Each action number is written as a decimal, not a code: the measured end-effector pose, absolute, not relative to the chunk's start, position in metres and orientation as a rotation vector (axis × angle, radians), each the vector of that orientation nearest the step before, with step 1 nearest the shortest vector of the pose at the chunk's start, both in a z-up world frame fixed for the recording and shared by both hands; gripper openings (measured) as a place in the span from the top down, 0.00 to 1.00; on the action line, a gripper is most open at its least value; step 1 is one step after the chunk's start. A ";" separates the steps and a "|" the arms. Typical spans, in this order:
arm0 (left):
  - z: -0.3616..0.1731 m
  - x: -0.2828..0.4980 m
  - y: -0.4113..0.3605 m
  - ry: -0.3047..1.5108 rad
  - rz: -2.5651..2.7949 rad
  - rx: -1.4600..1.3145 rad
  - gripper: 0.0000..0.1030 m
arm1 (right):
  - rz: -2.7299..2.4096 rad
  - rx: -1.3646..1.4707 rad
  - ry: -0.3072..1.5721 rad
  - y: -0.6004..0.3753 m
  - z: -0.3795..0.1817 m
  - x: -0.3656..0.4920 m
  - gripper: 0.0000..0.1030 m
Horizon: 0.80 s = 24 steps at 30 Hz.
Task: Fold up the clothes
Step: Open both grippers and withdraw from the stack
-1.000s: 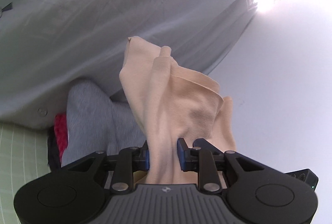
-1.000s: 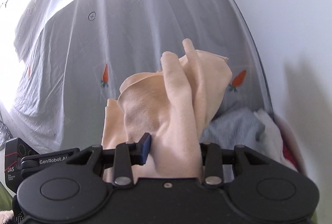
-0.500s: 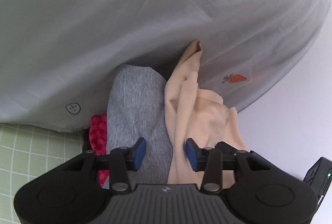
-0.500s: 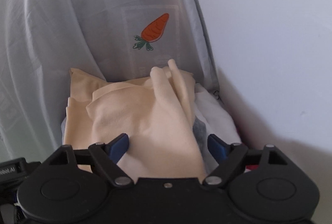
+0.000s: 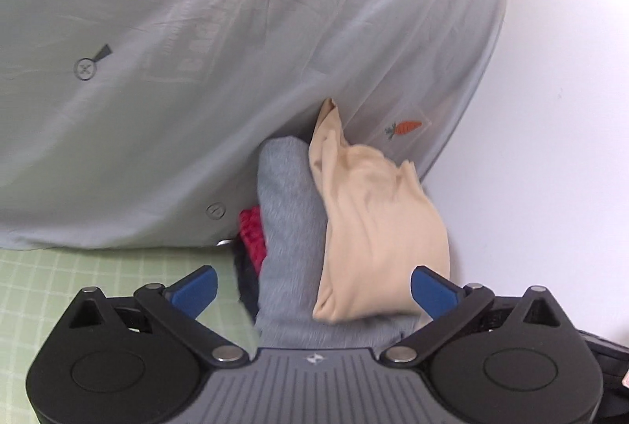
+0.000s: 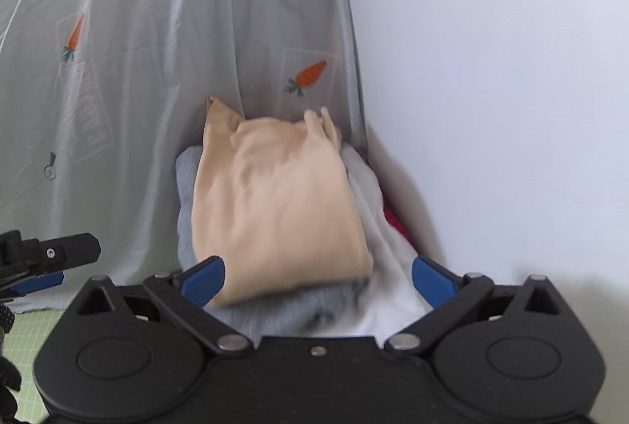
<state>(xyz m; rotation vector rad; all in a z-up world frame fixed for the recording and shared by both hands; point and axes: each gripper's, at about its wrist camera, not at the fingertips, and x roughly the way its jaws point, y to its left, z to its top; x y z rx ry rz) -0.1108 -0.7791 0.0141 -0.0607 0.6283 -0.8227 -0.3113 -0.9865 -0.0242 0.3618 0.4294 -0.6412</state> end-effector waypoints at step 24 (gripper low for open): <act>0.005 -0.246 -0.691 0.619 -0.913 0.117 0.00 | -0.699 0.356 0.565 -0.852 -0.046 -0.458 0.00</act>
